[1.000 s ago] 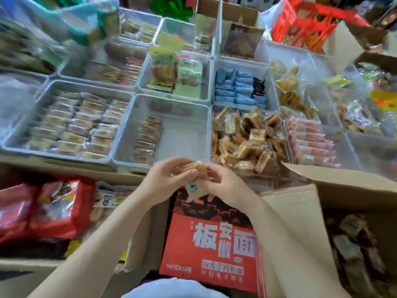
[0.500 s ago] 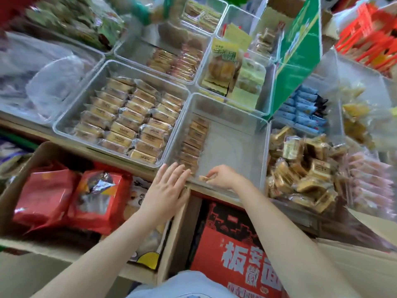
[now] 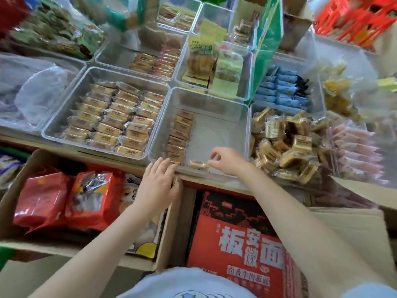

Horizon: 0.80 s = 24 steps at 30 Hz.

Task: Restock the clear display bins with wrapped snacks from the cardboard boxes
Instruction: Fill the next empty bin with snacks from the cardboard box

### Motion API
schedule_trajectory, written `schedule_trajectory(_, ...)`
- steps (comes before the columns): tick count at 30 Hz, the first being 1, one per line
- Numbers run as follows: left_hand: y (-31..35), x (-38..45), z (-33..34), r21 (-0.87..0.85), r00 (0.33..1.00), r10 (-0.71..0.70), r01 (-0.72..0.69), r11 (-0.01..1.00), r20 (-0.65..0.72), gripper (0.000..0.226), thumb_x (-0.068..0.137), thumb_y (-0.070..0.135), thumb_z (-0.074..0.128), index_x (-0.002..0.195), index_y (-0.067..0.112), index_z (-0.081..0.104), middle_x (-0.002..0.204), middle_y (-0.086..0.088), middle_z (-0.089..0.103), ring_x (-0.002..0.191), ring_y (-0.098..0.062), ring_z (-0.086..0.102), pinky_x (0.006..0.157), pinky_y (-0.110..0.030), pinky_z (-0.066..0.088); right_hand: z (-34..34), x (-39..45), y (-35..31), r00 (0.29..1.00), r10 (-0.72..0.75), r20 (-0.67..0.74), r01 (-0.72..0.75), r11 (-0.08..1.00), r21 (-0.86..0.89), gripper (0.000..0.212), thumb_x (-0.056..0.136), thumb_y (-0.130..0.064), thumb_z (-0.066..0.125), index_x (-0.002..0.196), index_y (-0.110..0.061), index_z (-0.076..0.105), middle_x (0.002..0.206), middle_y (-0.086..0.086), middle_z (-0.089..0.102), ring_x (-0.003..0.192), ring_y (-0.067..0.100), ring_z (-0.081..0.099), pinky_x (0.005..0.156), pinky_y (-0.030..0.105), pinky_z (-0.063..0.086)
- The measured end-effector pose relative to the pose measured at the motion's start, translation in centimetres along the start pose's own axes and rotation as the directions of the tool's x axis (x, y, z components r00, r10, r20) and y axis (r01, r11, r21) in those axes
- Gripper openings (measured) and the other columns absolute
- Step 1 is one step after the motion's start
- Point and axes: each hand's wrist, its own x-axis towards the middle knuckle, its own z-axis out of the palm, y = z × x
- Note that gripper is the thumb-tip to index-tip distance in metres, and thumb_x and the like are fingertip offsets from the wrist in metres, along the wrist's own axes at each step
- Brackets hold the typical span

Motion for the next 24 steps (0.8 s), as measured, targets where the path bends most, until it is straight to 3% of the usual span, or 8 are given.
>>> schedule_trajectory(3,5.7,-2.0,-0.1,-0.131,0.999,0.050,-0.051,0.990,-0.004,0.038,0.096,0.030,0.050,0.123,0.009,0.067,0.127,-0.009,0.063,0.117,-0.031,0.059,0.098,-0.039,0.045,-3.4,-7.6,3.9,0.983,-0.092,-0.159,0.111,0.987,0.116,0.015,0.096,-0.033,0.060,0.104,-0.021,0.066,0.095,-0.004,0.066,0.092,0.017,0.063,0.083,0.035,0.054)
schedule_trajectory(6,13.9,-4.3,1.0,-0.251,0.978,0.190,-0.163,0.954,0.090,0.028,0.101,0.026,0.052,0.124,0.018,0.067,0.125,0.004,0.062,0.114,-0.017,0.059,0.091,-0.030,0.047,-5.6,-16.2,8.9,0.921,-0.121,-0.371,0.185,0.973,0.141,0.011,0.097,-0.027,0.060,0.097,-0.020,0.068,0.085,-0.013,0.065,0.080,-0.002,0.059,0.071,0.020,0.045)
schedule_trajectory(8,19.8,-5.7,2.1,-0.315,0.943,0.310,-0.259,0.913,0.121,0.028,0.102,0.027,0.052,0.125,0.021,0.066,0.128,0.008,0.061,0.113,-0.014,0.060,0.091,-0.029,0.049,-6.4,-21.7,12.6,0.850,-0.095,-0.519,0.202,0.968,0.152,0.012,0.098,-0.023,0.059,0.093,-0.018,0.069,0.081,-0.017,0.063,0.077,-0.006,0.058,0.068,0.012,0.041)
schedule_trajectory(12,30.3,-8.5,4.4,-0.467,0.890,0.441,-0.342,0.815,0.119,0.036,0.100,0.033,0.052,0.135,0.026,0.057,0.140,0.010,0.049,0.119,-0.013,0.056,0.092,-0.029,0.048,-6.0,-29.6,21.2,0.693,0.079,-0.716,0.127,0.965,0.229,0.015,0.097,-0.019,0.058,0.091,-0.011,0.070,0.074,0.001,0.067,0.069,0.015,0.061,0.068,0.034,0.052)
schedule_trajectory(14,34.6,-9.8,5.4,-0.538,0.897,0.426,-0.304,0.786,0.115,0.050,0.100,0.041,0.051,0.148,0.029,0.042,0.150,0.010,0.038,0.126,-0.009,0.048,0.095,-0.024,0.041,-5.0,-31.7,25.6,0.695,0.200,-0.690,0.026,0.953,0.302,0.015,0.096,-0.022,0.057,0.090,-0.016,0.069,0.074,-0.001,0.067,0.072,0.018,0.062,0.070,0.040,0.054)
schedule_trajectory(18,40.9,-11.3,7.4,-0.725,0.932,0.293,-0.052,0.687,0.211,0.080,0.095,0.049,0.059,0.159,0.037,0.012,0.163,0.017,0.018,0.146,-0.002,0.022,0.119,-0.035,0.028,-1.9,-33.0,32.5,0.853,0.227,-0.470,-0.138,0.967,0.216,0.018,0.099,-0.027,0.053,0.101,-0.020,0.069,0.096,-0.001,0.071,0.088,0.017,0.064,0.079,0.040,0.055)
schedule_trajectory(21,42.3,-11.4,9.4,-0.823,0.958,0.173,0.094,0.560,0.227,0.086,0.090,0.040,0.065,0.159,0.039,0.014,0.162,0.018,0.022,0.148,-0.002,0.023,0.120,-0.048,0.031,0.0,-31.7,35.6,0.937,0.215,-0.274,-0.222,0.975,0.006,0.019,0.099,-0.027,0.052,0.106,-0.019,0.068,0.102,0.003,0.069,0.092,0.023,0.065,0.078,0.038,0.056)
schedule_trajectory(24,42.3,-11.5,10.4,-0.861,0.969,0.100,0.150,0.485,0.225,0.087,0.079,0.046,0.064,0.156,0.043,0.022,0.159,0.014,0.032,0.146,-0.009,0.031,0.115,-0.052,0.037,2.5,-28.9,37.8,0.973,0.230,-0.035,-0.232,0.963,-0.139,0.019,0.097,-0.024,0.054,0.111,-0.019,0.066,0.106,0.004,0.065,0.100,0.026,0.063,0.083,0.037,0.055)
